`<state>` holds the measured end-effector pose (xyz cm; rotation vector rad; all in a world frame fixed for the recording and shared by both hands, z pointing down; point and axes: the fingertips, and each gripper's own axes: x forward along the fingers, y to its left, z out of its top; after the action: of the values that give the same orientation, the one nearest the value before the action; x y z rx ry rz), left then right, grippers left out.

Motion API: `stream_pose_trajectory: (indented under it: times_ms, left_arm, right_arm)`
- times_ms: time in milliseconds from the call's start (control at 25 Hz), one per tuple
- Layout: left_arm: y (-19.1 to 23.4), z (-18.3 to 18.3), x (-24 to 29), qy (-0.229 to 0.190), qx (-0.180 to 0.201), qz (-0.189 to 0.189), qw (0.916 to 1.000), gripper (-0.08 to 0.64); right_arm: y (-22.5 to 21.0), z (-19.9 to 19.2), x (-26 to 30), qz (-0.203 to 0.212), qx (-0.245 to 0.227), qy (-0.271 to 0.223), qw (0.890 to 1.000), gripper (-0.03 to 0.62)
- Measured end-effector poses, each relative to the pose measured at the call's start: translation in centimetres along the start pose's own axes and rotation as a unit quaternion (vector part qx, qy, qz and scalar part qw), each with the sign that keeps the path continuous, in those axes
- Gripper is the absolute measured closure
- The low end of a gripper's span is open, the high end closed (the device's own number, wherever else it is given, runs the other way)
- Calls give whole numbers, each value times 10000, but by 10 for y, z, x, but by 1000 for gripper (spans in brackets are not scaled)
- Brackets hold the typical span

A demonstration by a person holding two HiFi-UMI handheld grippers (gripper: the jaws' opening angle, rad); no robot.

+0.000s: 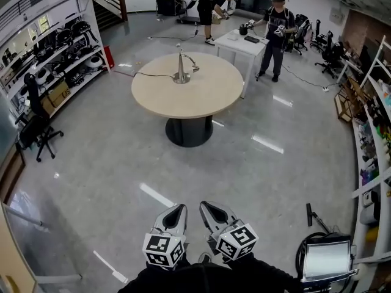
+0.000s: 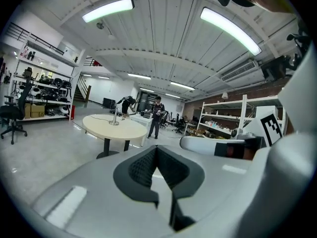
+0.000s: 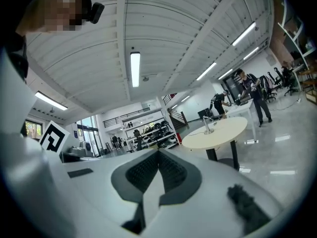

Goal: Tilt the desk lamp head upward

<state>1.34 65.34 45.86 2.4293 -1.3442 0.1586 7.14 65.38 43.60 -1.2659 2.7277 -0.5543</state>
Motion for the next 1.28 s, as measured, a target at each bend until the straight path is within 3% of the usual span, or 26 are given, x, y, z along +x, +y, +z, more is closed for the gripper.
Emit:
stream_pose_trajectory:
  times_ms: [840, 1280]
  left_arm:
    - [158, 47, 87, 20, -303, -725, 9969, 554]
    - [191, 46, 112, 171, -504, -848, 9950, 554]
  right_arm:
    - [-34, 2, 174, -791, -293, 309, 9960, 594]
    - [-49, -1, 212, -985, -318, 497, 9934, 594]
